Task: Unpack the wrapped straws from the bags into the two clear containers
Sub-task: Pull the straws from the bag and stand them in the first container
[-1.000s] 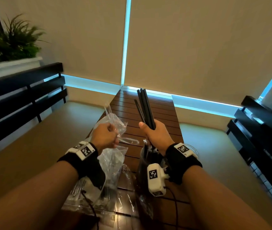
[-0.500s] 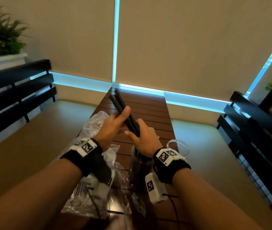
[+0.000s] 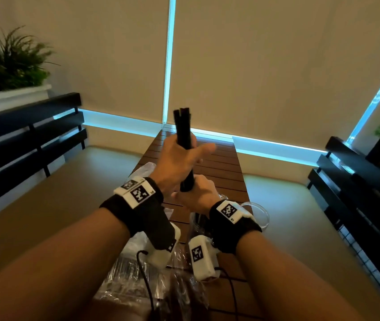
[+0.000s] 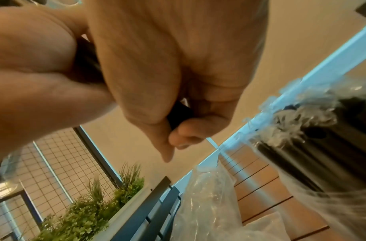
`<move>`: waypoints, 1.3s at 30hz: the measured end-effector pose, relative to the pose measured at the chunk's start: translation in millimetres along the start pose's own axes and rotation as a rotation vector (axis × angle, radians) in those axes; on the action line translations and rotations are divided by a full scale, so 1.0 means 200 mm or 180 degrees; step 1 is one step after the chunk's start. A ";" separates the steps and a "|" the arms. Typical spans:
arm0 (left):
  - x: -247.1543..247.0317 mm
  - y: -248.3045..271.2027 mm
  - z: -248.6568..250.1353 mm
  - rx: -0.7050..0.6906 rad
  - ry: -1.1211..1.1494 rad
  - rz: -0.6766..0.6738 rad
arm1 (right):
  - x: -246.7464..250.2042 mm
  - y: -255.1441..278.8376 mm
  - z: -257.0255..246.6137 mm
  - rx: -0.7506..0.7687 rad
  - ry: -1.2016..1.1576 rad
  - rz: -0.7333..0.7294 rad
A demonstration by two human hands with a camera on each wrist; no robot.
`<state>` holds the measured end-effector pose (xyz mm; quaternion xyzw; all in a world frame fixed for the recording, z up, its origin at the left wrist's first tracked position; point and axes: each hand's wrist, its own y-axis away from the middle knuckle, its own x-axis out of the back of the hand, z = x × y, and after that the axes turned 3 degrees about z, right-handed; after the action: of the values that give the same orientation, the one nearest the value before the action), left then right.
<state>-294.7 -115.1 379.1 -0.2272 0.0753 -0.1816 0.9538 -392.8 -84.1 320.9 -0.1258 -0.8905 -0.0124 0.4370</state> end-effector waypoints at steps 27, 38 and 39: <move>-0.16 -0.05 -0.58 0.1155 0.0841 0.0889 | -0.23 0.11 0.51 -0.1024 -0.0432 0.1427; -0.21 0.01 -0.68 0.0837 0.0366 0.0249 | -0.23 0.12 0.57 -0.0774 -0.0521 0.1292; -0.21 0.01 -0.68 0.0764 0.0289 0.0147 | -0.23 0.12 0.57 -0.0746 -0.0533 0.1276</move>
<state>-364.0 -152.1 259.9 -0.1012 0.1014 -0.1774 0.9737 -449.5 -56.3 212.1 -0.3504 -0.8734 -0.0181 0.3378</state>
